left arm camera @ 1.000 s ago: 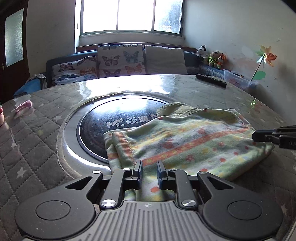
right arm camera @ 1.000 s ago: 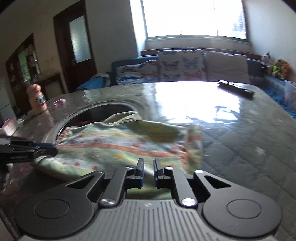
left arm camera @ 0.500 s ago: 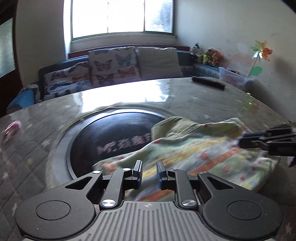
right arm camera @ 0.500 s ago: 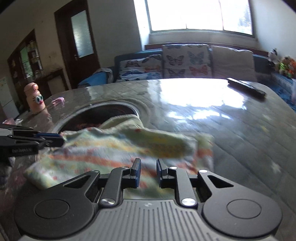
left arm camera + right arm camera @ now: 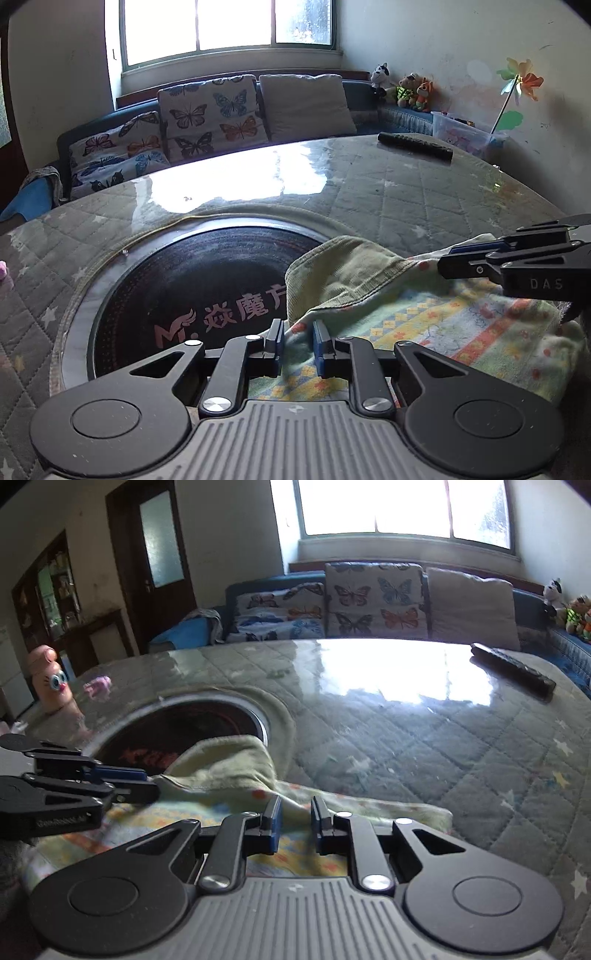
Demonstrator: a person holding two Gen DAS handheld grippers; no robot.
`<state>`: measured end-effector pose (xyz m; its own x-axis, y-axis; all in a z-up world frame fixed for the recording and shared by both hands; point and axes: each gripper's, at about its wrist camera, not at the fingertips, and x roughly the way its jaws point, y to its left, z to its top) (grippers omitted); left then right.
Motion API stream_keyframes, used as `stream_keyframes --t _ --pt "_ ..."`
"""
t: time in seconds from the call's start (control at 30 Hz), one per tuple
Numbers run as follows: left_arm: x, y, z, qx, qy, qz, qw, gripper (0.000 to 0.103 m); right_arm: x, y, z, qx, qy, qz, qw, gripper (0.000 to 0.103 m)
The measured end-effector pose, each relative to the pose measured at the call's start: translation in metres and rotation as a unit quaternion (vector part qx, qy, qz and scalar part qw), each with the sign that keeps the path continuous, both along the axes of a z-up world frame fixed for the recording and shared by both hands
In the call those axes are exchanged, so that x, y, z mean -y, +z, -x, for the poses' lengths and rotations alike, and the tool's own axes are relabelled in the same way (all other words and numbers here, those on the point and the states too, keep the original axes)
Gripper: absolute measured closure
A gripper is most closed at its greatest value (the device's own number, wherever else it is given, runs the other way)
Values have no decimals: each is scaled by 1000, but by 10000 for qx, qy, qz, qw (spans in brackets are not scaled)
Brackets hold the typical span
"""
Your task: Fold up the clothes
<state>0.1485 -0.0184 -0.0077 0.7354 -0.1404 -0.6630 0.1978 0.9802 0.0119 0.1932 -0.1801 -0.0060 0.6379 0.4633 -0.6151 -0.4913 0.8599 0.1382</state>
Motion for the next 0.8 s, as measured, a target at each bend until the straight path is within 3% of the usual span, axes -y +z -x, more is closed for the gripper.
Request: stream_keyframes --t 0.3,0.5,0.8 --pt "3 -2 -7 -62 5 -105 9999 84 -24 -6 -4 -4 243 220 9995 87" --pt "7 11 10 117 -170 -8 9998 84 -25 10 24 162 582 94 9981 87" --pt "19 8 28 107 -430 -133 9989 84 -34 6 55 229 910 248 9953 86"
